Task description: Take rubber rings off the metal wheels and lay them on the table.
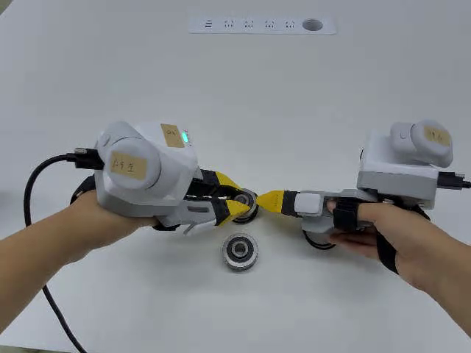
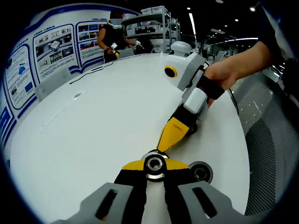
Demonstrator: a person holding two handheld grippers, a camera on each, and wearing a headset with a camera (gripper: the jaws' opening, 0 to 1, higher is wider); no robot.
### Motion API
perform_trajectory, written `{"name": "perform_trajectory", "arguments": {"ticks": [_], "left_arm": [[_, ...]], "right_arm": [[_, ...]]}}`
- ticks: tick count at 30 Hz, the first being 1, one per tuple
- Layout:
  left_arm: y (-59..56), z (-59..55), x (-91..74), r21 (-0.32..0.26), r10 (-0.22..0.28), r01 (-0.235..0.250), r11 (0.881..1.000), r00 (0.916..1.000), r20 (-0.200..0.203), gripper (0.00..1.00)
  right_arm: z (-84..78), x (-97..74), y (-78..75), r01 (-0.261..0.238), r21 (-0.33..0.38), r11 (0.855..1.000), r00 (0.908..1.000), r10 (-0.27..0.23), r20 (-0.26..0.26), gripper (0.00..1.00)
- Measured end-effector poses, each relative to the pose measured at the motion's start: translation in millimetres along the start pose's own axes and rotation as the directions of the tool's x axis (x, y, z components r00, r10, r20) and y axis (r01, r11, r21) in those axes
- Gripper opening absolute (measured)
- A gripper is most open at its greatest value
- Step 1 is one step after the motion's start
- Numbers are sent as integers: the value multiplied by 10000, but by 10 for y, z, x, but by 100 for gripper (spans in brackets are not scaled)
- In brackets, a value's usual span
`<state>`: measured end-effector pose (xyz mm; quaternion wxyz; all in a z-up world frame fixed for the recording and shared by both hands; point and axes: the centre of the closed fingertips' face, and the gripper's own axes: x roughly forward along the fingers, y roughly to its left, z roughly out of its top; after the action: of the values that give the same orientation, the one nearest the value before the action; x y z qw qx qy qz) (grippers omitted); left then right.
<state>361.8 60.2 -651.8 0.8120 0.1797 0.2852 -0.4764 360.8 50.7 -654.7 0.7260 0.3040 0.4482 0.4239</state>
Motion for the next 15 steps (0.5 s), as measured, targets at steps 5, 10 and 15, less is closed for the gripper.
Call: {"name": "perform_trajectory", "arguments": {"ticks": [5,10,15], "left_arm": [[3,-3,3,18,-8,8,10000,10000,1,12],[7,-7,4,22,-19,19,10000,10000,13,12],[9,-12,6,26,-15,15,10000,10000,42,12]], "right_arm": [[2,6,12,31,-71,10000,10000,-31,45,1],[2,14,25,40,-154,9999,10000,-39,44,1],[-2,23,32,39,-30,10000,10000,-39,61,1]]}}
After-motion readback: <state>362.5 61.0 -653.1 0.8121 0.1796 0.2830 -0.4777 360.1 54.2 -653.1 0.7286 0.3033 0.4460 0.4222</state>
